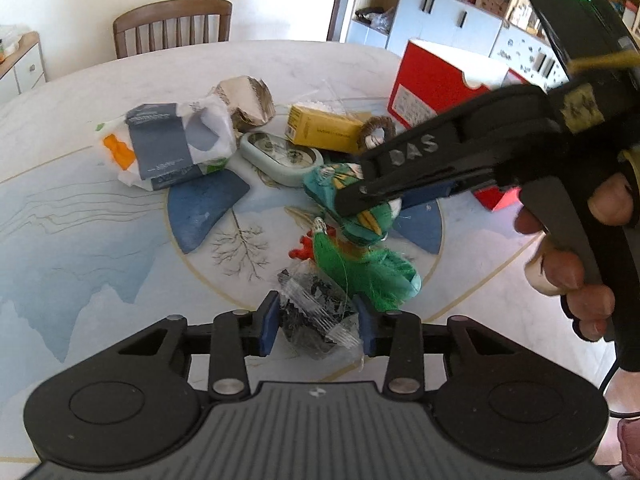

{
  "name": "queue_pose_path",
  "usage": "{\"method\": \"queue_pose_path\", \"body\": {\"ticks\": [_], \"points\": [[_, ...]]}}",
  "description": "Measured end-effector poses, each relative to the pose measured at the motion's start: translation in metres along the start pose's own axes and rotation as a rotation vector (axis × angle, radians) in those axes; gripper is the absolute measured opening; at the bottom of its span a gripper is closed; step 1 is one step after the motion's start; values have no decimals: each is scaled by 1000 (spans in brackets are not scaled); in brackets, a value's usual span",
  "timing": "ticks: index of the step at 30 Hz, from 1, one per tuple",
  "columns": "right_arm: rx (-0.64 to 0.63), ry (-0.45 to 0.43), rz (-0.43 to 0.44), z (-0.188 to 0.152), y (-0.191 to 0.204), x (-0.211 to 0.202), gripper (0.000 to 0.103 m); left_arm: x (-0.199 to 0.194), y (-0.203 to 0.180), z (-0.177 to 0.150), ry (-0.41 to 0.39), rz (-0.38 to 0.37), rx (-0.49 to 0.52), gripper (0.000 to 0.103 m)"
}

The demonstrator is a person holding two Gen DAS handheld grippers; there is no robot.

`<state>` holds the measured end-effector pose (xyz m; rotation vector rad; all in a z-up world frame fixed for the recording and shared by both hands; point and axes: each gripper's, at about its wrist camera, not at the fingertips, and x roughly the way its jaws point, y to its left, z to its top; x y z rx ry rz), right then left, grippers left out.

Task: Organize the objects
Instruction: 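Grasp the embroidered pouch with the right tool while the left tool grasps the clear bag, then carry the pouch and clear bag into the red shoebox and release both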

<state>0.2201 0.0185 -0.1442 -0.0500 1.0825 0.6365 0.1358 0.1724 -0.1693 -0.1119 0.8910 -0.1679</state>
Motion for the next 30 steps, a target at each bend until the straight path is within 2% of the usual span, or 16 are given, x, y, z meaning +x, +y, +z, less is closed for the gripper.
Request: {"method": "queue_pose_path", "body": {"ticks": [9,17,24,30], "points": [[-19,-79,36,-4,-1,-44,44,-28,0,11,-48,-5,-29,37],[-96,-152,68,9,-10,-102,44,-45,-22,44,-100,19,-24,37],[-156,-183,67,30,-43,-139,44,-50,-52,80,-113,39,8,37],[-184,-211,49,47,-81,-165,44,-44,-85,115,-119,21,44,37]]}}
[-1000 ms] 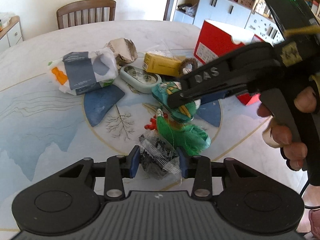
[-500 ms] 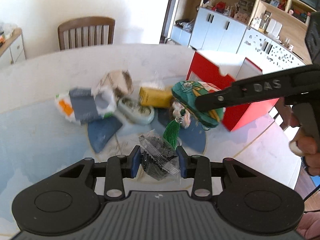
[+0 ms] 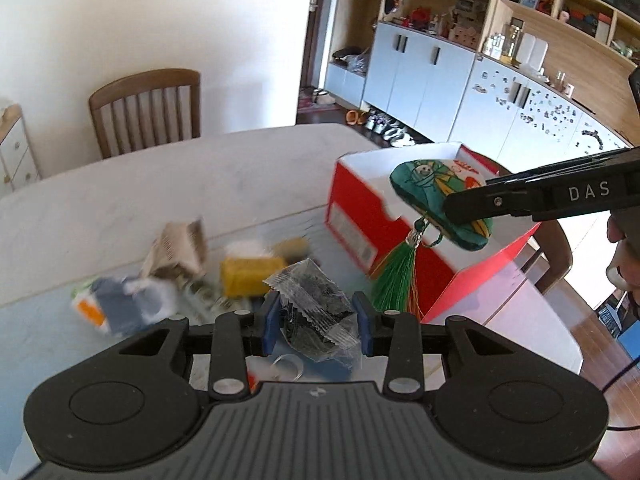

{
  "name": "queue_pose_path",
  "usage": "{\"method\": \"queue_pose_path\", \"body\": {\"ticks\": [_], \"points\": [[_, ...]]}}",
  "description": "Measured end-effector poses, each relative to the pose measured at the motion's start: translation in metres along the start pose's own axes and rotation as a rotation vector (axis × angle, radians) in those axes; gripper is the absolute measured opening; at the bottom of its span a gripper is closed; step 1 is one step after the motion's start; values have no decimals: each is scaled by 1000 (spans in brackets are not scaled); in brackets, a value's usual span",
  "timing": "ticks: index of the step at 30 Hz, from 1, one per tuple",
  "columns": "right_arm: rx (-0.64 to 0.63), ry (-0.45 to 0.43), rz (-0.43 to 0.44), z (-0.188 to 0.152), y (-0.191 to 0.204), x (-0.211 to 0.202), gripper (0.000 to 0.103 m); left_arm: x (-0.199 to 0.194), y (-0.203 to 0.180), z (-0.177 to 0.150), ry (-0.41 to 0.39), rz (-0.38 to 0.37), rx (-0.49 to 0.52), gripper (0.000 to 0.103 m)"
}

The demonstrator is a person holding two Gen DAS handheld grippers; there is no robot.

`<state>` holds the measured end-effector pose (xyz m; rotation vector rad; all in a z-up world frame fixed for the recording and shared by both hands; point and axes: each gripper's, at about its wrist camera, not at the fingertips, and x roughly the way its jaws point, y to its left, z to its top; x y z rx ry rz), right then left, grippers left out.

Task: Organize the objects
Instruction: 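Carry the pouch and clear bag into the red shoebox and release both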

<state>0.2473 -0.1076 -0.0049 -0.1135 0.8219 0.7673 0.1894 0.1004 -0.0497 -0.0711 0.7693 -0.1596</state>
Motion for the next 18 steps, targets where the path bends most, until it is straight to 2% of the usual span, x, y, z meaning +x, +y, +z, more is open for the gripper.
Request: {"method": "queue_pose_path", "body": {"ticks": [7,18], "points": [[-25,-55,-53,21,-49,-22,44,21,-41,43,-11,-4,74,37],[-17,-50,-134,29,-125,-14,44,81,-102,108,14,-26,126,37]]}}
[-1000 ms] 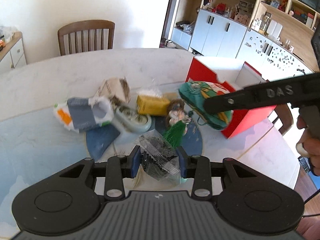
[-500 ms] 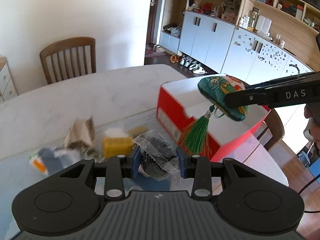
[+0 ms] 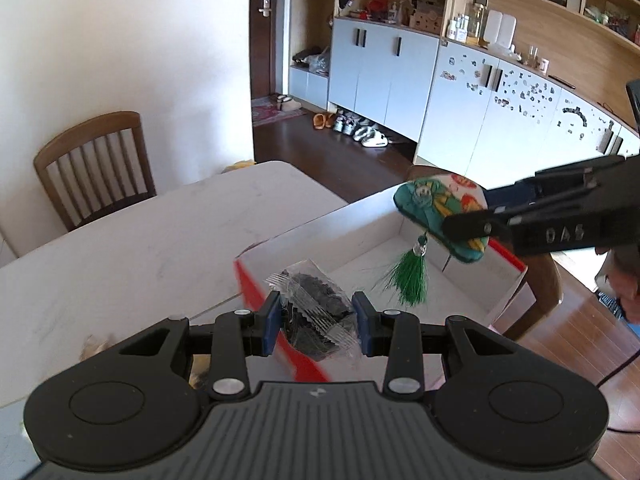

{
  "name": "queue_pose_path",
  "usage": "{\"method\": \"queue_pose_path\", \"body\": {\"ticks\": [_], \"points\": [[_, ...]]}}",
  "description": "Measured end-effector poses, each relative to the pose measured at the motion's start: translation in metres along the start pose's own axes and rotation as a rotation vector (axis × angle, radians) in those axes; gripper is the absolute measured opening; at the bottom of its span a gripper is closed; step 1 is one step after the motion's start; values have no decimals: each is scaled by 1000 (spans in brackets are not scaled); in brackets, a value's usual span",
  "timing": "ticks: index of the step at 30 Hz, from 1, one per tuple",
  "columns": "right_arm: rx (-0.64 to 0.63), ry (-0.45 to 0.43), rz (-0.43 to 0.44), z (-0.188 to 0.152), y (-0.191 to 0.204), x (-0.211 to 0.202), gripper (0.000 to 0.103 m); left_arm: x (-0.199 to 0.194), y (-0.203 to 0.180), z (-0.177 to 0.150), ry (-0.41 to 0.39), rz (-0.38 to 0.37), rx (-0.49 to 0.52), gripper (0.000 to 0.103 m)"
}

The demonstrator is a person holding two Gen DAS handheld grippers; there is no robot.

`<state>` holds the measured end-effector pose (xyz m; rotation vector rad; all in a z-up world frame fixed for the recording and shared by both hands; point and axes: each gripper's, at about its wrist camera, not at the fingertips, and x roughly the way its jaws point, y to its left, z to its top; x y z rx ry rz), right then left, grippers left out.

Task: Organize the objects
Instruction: 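Carry the pouch and clear bag into the red shoebox and release both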

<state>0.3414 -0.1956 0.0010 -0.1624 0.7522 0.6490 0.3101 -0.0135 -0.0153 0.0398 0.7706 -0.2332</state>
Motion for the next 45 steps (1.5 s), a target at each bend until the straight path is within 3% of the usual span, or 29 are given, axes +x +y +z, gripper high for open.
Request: {"method": "queue_pose_path", "body": {"ticks": [5,11,20,30,41,43,45], "points": [[1,33,-32,-12,-35,18,44,40,-27,16,47,7,43,37],[4,114,-29,-36,-65,40,44,95,-47,23,143,35,27,37],[-68,202,2,-61,-70,65,45,155,-56,19,258,61,1,37],[-207,313,43,-69,-57,95,45,198,-56,8,384,104,2,37],[-205,362,57,-73,-55,110,49,212,-53,-2,455,110,-16,38],[-205,363,56,-73,-57,108,50,212,-52,-3,464,110,-28,41],[-203,354,54,-69,-60,106,56,210,-51,-5,466,107,-42,52]]}}
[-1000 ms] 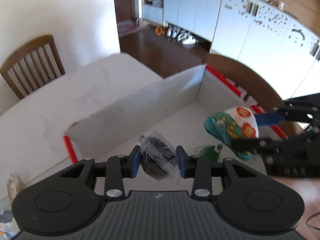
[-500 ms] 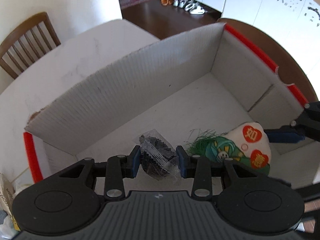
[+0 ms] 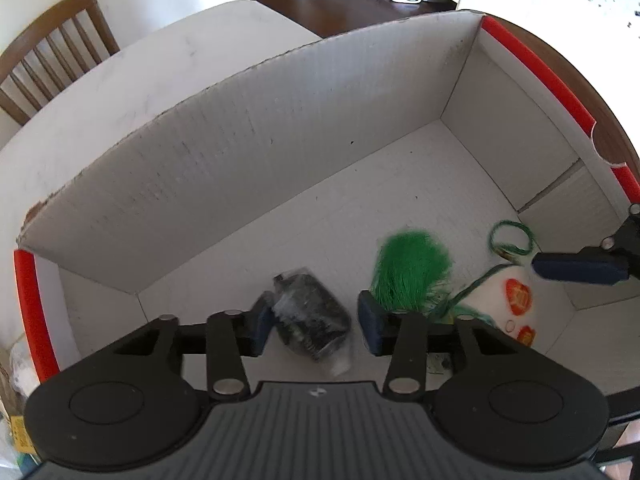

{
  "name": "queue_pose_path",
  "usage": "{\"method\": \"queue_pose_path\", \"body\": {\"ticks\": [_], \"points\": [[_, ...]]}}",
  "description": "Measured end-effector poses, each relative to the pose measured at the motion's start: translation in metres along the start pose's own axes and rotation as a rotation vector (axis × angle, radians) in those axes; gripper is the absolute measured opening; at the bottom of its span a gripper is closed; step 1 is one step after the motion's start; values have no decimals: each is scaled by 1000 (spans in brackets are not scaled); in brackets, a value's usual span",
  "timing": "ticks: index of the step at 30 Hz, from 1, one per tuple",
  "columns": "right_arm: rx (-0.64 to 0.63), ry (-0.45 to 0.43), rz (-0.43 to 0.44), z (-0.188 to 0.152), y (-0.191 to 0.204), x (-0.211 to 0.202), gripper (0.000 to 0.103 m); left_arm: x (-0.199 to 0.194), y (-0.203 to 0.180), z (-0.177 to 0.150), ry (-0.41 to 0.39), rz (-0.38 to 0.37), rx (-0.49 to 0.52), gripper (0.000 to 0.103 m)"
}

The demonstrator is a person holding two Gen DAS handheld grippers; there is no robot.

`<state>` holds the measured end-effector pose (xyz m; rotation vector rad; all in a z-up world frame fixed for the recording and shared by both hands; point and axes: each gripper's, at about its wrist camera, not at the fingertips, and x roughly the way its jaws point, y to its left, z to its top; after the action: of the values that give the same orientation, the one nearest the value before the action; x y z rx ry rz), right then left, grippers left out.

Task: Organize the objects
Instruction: 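Carry the pouch and clear bag into the red shoebox and release both, then withdraw both tools from the shoebox back over the table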

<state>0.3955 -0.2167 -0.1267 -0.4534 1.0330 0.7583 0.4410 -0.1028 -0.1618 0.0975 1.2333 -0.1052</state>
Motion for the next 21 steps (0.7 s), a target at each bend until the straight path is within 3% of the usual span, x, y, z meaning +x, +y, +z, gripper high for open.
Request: {"method": "queue_pose_path", "body": {"ticks": [3,21], "points": [[7,-17,9,2,-6,-7,60,-7,0,3,-16,3,5,59],[89,-127,39,-9,-11,-59,67,-86,-6,-9,-170,-31,11,60]]}}
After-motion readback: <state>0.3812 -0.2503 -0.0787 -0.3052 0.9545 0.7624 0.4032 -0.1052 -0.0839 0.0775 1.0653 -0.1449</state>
